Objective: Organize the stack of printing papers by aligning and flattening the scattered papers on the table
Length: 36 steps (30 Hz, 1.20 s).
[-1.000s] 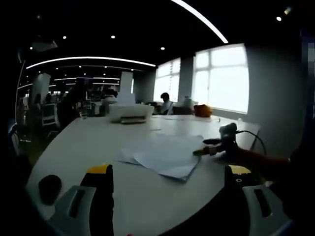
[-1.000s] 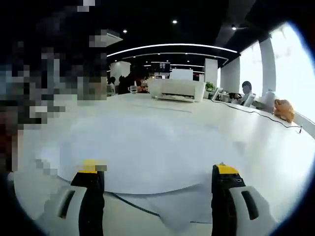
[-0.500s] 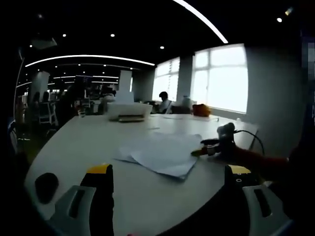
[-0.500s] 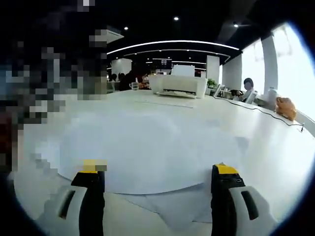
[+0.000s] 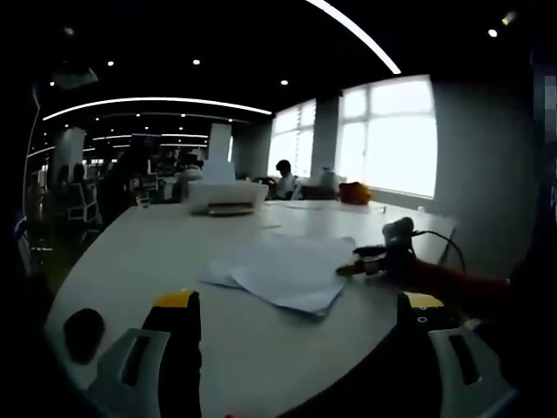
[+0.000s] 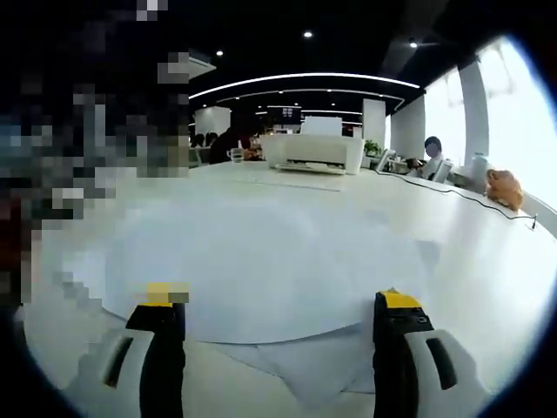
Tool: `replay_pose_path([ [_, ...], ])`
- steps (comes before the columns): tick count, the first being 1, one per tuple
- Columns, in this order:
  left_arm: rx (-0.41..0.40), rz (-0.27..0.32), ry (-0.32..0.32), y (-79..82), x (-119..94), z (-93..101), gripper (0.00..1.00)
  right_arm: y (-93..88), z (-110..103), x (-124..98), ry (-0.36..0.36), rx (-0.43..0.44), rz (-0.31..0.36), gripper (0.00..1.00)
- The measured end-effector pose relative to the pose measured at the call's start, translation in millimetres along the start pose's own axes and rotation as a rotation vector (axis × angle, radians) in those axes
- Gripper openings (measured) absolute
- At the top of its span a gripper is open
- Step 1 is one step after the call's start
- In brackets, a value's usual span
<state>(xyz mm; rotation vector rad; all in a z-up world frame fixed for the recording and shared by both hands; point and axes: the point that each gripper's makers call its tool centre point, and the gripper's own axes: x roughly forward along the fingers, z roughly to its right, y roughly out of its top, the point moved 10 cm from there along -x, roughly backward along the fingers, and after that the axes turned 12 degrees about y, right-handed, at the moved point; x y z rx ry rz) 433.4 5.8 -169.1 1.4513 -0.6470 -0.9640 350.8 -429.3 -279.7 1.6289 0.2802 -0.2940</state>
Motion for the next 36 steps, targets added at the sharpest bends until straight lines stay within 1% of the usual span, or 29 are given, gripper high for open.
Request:
replay_pose_path([
  [6,0.007,0.005,-0.005,1.2,3,2.1,0.96,-0.9,0,1,0.000,-0.001,0.002,0.84],
  [9,0.003,0.003,-0.020,1.3,4,4.3,0.96,-1.1,0,0,0.001,-0.002,0.002,0.84],
  [15,0.005,0.002,-0.019,-1.5,3,6.0,0.96,-1.8,-5,-1,0.004,-0.006,0.003,0.82],
  [21,0.002,0.010,-0.025,0.5,3,7.2,0.95,-2.0,-12,-3,0.011,-0.010,0.004,0.79],
  [27,0.009,0.006,-0.032,0.5,4,9.6,0.94,-2.4,-18,-5,0.015,-0.011,0.006,0.77],
  [36,-0.005,0.004,-0.032,-2.1,3,6.1,0.94,-1.9,-27,-6,0.025,-0.013,0.001,0.74],
])
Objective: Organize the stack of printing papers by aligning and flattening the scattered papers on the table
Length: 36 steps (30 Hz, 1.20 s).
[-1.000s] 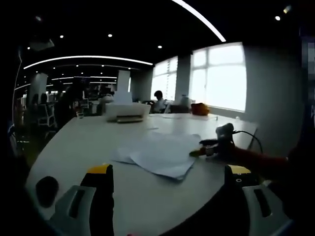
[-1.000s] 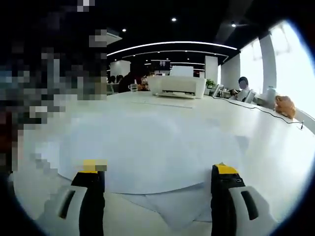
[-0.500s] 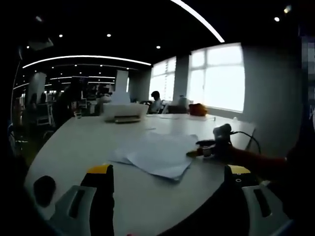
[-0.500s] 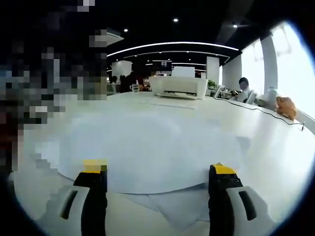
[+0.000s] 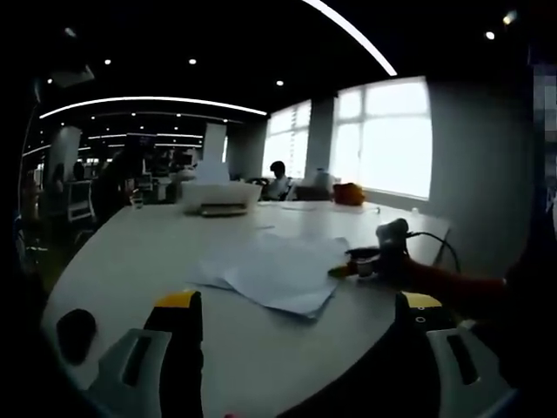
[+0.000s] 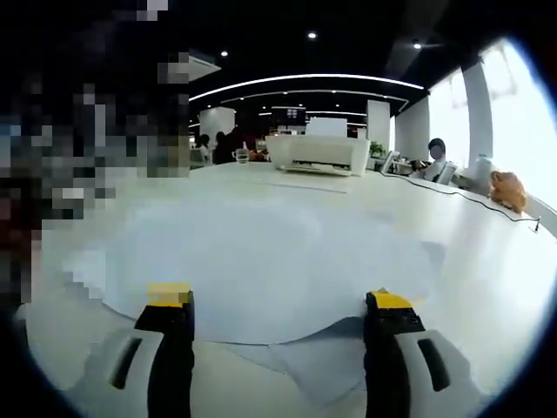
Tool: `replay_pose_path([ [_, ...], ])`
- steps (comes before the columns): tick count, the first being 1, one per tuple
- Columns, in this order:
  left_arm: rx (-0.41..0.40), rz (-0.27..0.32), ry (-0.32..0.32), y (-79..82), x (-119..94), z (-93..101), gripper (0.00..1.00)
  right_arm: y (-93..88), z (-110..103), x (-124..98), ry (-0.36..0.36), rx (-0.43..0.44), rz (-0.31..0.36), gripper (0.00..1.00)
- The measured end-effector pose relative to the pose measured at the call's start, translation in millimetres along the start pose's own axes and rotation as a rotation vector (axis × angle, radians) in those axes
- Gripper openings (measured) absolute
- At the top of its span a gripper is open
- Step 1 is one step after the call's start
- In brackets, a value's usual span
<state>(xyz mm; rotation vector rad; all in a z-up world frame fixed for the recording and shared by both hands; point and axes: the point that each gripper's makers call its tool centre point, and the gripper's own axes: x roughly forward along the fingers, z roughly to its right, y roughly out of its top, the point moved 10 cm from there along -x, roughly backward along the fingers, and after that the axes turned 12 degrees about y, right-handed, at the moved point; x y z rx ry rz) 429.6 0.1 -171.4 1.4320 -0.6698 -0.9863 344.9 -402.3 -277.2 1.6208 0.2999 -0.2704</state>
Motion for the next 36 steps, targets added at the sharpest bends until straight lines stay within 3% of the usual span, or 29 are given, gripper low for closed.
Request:
replay_pose_path([
  [28,-0.020,0.006,-0.049,1.1,3,10.5,0.93,1.6,-6,1,0.068,-0.025,0.002,0.53],
  [33,-0.016,0.002,-0.051,0.2,3,12.1,0.93,2.1,-8,1,0.110,-0.042,0.002,0.44],
  [36,-0.013,0.000,-0.049,0.1,3,11.9,0.93,2.2,-11,2,0.159,-0.064,-0.002,0.31],
])
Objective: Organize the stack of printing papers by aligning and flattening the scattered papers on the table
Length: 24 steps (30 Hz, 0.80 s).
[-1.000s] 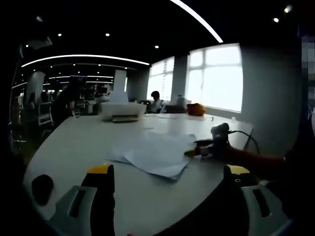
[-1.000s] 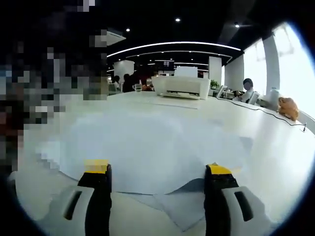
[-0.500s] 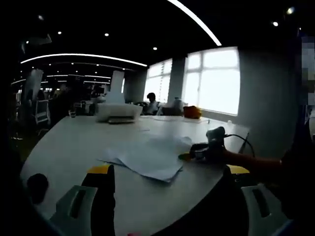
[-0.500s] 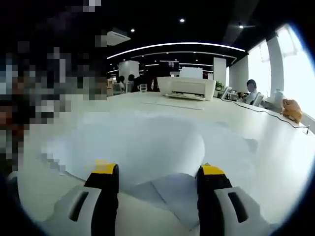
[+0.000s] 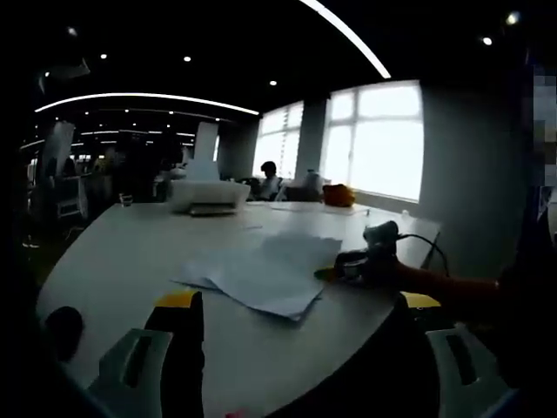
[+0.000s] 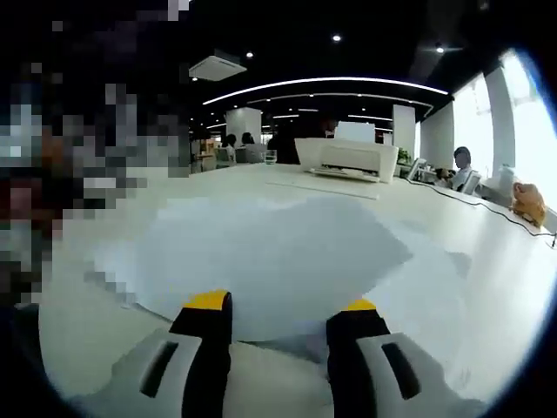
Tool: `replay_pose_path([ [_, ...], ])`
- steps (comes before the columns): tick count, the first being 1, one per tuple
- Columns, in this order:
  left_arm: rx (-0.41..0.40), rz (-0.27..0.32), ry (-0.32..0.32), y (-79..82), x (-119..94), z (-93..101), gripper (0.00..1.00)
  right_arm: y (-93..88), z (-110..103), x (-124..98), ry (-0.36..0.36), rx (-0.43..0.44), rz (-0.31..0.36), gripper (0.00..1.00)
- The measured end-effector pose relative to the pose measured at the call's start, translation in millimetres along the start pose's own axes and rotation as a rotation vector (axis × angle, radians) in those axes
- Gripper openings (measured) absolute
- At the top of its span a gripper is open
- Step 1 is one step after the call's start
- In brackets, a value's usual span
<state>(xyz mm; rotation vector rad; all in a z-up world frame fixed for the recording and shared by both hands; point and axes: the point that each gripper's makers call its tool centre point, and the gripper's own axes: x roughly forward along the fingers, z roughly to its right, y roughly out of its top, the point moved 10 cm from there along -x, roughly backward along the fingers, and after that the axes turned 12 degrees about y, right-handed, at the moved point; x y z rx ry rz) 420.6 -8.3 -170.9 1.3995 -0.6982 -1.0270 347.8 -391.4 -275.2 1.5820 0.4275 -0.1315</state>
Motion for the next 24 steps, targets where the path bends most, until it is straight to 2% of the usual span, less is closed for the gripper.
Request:
replay_pose_path([
  [4,0.002,0.001,-0.001,0.4,-0.6,-0.1,0.93,-0.1,-0.3,1.4,0.019,-0.014,-0.002,0.24],
  [11,0.002,0.003,0.000,0.9,-1.0,-1.3,0.93,-0.1,0.9,3.5,0.036,-0.021,-0.004,0.18],
  [24,0.000,-0.001,-0.001,-0.2,-1.6,-1.0,0.93,-0.6,3.3,6.0,0.051,0.001,0.004,0.13],
])
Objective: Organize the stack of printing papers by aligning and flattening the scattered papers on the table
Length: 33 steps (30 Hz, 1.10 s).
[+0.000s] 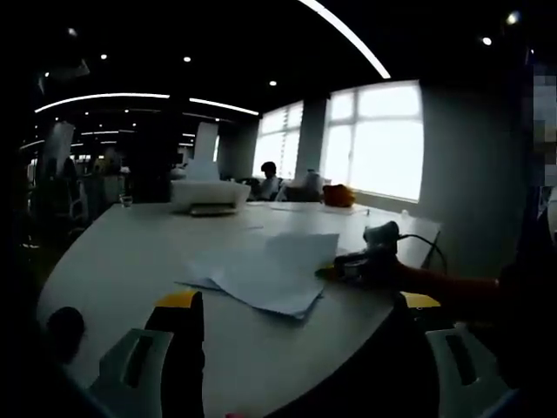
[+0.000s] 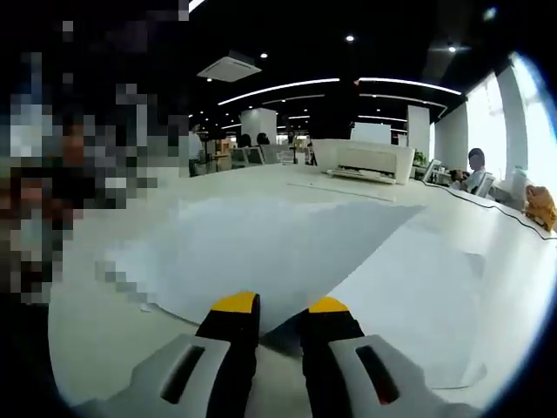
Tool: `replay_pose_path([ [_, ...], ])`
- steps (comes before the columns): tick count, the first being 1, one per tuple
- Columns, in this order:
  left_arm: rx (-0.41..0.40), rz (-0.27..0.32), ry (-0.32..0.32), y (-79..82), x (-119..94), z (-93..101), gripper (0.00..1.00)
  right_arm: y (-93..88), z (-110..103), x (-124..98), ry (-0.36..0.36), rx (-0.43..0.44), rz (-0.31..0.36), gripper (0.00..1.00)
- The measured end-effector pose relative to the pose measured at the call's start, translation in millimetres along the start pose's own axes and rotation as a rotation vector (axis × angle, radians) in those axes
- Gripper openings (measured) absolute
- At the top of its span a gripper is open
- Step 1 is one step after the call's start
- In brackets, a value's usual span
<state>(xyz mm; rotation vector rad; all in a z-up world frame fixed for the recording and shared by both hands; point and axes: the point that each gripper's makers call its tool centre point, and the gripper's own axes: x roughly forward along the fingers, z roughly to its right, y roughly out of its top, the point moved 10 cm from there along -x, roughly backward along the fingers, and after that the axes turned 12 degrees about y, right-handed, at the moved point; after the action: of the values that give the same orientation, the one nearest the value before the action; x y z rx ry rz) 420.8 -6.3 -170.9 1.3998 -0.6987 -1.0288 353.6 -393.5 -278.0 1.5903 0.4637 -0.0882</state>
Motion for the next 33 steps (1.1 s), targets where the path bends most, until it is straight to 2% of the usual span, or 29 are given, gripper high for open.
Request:
replay_pose_path([
  [4,0.005,0.001,0.001,2.7,-0.4,0.9,0.93,0.4,-0.4,1.3,-0.001,0.007,0.001,0.08],
  [17,0.009,0.008,-0.002,4.2,-0.3,2.6,0.93,1.2,-4.1,1.1,-0.005,0.003,-0.002,0.03],
  [25,0.010,0.011,-0.005,4.8,-0.3,4.2,0.93,1.1,-4.9,1.0,-0.003,-0.023,-0.004,0.03],
  [33,0.006,0.011,-0.002,4.3,-1.0,3.0,0.93,1.4,-4.9,0.4,-0.003,-0.011,-0.001,0.03],
])
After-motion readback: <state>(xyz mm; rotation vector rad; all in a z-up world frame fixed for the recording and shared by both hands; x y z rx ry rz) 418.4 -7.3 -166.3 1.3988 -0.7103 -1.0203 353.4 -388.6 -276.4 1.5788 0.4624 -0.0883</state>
